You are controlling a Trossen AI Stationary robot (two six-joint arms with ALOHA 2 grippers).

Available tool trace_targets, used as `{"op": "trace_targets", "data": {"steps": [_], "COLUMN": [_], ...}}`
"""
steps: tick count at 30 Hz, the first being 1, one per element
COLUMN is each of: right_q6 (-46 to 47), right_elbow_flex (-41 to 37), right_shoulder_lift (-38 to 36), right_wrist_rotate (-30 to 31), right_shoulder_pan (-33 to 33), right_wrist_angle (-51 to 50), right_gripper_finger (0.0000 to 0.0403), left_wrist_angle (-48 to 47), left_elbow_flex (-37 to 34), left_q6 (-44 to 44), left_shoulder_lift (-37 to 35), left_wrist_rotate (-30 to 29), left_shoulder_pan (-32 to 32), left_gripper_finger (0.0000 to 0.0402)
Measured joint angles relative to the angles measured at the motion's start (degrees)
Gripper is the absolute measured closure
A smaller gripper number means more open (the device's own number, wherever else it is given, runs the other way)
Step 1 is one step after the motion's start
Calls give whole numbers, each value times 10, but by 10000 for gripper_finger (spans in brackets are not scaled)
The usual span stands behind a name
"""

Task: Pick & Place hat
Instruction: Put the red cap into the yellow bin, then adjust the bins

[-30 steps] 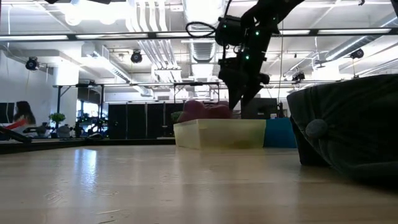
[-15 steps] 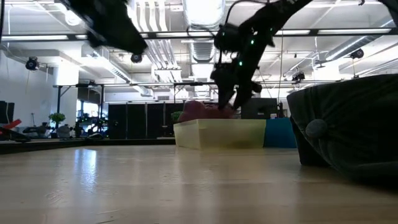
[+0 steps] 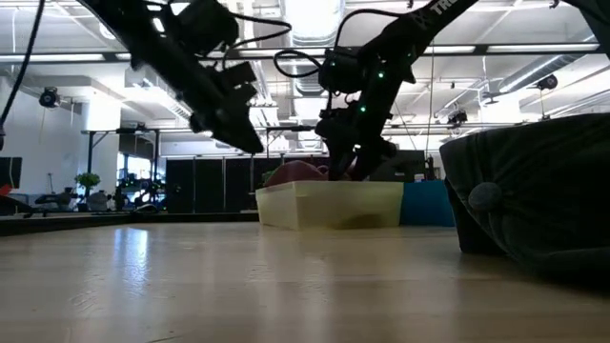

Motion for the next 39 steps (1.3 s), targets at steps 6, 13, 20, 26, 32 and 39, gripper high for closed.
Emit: {"op": "trace_targets", "data": {"steps": [6,13,20,26,32,39], "right_q6": [20,32,26,-8,-23,10], "right_elbow_flex": [-1,-1,0,3,-13,-70], "right_shoulder_lift": [1,1,-21,-82,-153,-226], "right_wrist_rotate": [-7,-17,-18,-11,-13,-33], "right_shoulder_pan": [36,82,110,121,154,222], "right_wrist_angle": [19,30,-7,-53,-166,-231], "right_gripper_finger": [77,78,78,78,78,78], "left_wrist_angle": [29,33,-7,-78,-169,-211], "left_elbow_flex": [10,18,1,-9,-11,-26], "left_q6": [28,56,53,42,70,23], "left_shoulder_lift": [63,107,93,54,-14,-107], "left_wrist_rotate": [54,59,68,66,21,-5], "left_shoulder_pan": [14,14,14,13,13,12], "left_gripper_finger": [268,268,268,268,268,268]}}
